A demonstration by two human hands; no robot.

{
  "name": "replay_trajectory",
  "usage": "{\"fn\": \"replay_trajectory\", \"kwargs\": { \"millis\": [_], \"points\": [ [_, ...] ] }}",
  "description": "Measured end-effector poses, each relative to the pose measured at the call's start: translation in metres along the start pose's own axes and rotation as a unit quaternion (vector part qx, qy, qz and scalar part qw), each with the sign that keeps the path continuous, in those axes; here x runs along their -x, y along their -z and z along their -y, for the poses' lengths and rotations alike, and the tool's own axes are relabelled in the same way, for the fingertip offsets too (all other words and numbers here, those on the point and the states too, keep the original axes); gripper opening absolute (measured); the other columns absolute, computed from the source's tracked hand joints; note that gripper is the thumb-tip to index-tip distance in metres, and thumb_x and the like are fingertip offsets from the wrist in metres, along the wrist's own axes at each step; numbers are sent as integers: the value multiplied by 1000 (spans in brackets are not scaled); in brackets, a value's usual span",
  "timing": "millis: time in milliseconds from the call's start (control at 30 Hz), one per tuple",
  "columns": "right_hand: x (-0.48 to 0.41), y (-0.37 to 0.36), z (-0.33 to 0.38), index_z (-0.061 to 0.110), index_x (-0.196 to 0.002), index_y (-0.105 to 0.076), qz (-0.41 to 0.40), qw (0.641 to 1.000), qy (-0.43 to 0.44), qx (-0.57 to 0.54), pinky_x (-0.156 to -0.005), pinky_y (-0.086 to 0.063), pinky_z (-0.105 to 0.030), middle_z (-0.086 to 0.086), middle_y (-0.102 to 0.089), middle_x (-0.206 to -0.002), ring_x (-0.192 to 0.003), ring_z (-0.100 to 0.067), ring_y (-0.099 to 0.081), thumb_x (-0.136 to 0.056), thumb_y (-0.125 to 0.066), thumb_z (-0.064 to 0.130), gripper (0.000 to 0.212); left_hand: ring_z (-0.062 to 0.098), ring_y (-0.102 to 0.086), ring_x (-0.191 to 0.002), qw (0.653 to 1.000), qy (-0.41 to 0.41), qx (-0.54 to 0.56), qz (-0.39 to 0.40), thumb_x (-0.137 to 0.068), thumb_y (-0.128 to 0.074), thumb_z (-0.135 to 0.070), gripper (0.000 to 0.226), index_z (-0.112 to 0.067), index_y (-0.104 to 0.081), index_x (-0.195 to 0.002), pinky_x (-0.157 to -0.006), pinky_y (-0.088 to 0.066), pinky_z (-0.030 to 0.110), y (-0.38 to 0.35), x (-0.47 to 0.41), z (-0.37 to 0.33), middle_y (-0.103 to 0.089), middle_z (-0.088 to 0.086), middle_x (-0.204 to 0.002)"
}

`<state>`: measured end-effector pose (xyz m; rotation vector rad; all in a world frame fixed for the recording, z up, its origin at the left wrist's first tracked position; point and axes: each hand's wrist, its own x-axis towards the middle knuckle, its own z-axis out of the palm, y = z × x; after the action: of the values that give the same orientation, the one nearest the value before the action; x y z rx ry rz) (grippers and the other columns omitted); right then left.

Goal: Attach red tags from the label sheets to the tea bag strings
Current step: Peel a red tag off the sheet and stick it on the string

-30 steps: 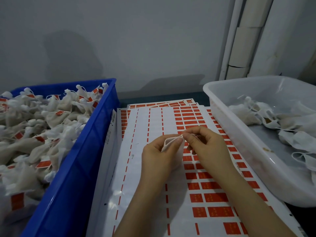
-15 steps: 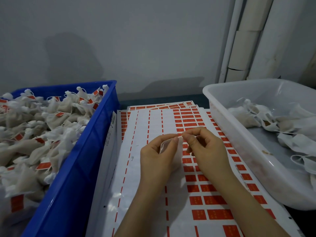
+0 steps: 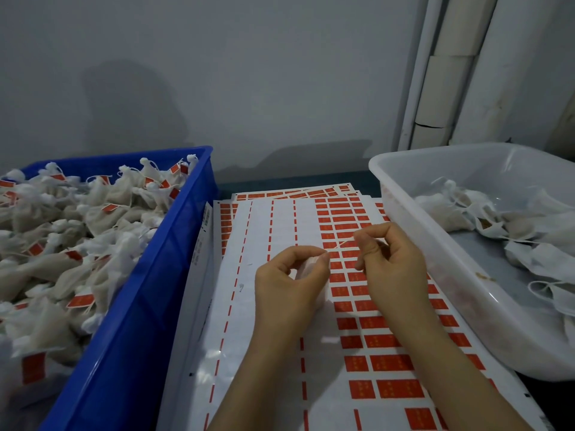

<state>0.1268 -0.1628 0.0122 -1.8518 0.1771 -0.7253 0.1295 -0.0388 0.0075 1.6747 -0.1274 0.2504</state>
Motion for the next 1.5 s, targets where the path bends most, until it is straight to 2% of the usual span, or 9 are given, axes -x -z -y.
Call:
{"fn": "replay_trajectory", "kwargs": {
  "millis": [200, 400, 633, 767, 900, 1067, 1133, 1333, 1500],
  "points": [
    [-1, 2, -2, 35, -80, -48, -56, 998, -12, -6, -70, -46, -17, 6, -63, -91, -81, -11, -60, -87, -47, 39, 8, -19, -54, -86, 998, 3, -59, 16, -80, -69, -34, 3, -35, -66, -80, -57, -47, 2, -4, 1, 0, -62, -36, -83],
    [0, 2, 0, 32, -79, -49, -28, 999, -12, -18, -45, -41, -3, 11, -59, -67, -61, 2, -59, -88, -49, 34, 9, -27, -48, -86, 997, 19, -36, 58, -86, -64, -27, 10, -35, -62, -83, -50, -38, -5, -5, 5, 0, -56, -43, -87],
    [0, -5, -5, 35, -80, -46, -28, 998, -14, 56, -54, -31, -1, 30, -46, -81, -68, 5, -52, -88, -51, 34, 9, -28, -48, -89, 996, 0, -58, 60, -88, -61, -34, 8, -40, -60, -83, -56, -34, -9, -6, 3, 1, -58, -46, -82],
    [-1, -5, -13, 31, -88, -47, -46, 994, -29, 96, -59, -25, -5, 22, -44, -85, -69, 7, -44, -89, -52, 31, 5, -9, -57, -86, 988, 0, -141, 56, -88, -58, -43, 5, -41, -60, -92, -70, -37, 0, -6, 2, 6, -60, -32, -94],
    [-4, -1, -16, 29, -89, -49, -84, 992, -51, 82, -58, -27, -7, 20, -46, -84, -70, 2, -46, -91, -52, 29, 3, -6, -56, -75, 973, -36, -212, 80, -87, -59, -42, 6, -43, -53, -90, -78, -45, 10, -11, 4, 5, -47, -39, -79],
    [-3, -3, -10, 32, -93, -48, -30, 996, -50, 71, -64, -29, -4, 17, -49, -94, -75, 3, -48, -91, -53, 28, 7, 4, -60, -83, 971, -14, -220, 91, -89, -55, -42, 9, -40, -53, -97, -84, -53, 21, -8, 4, 9, -61, -20, -96],
    [0, -3, -5, 37, -102, -46, -11, 997, -15, 69, -77, -34, -7, 19, -49, -108, -91, 2, -49, -90, -55, 26, 18, 7, -61, -87, 971, -15, -218, 94, -90, -50, -45, 10, -40, -53, -99, -87, -54, 28, -7, 4, 8, -62, -18, -99],
    [12, -4, 6, 58, -109, -39, 110, 983, 126, 83, -97, -20, -9, 46, -32, -118, -111, 17, -37, -87, -42, 48, 25, 9, -60, -94, 969, -41, -219, 107, -85, -37, -49, 28, -37, -56, -102, -97, -47, 39, -8, 5, 5, -64, -17, -102],
    [12, -8, 3, 55, -104, -41, 200, 971, 101, 78, -75, -27, 11, 43, -39, -103, -95, 31, -38, -80, -40, 48, 24, 7, -59, -94, 978, -27, -193, 77, -94, -39, -38, 23, -35, -55, -110, -96, -49, 34, -6, 2, 12, -61, -18, -103]
  ]
}}
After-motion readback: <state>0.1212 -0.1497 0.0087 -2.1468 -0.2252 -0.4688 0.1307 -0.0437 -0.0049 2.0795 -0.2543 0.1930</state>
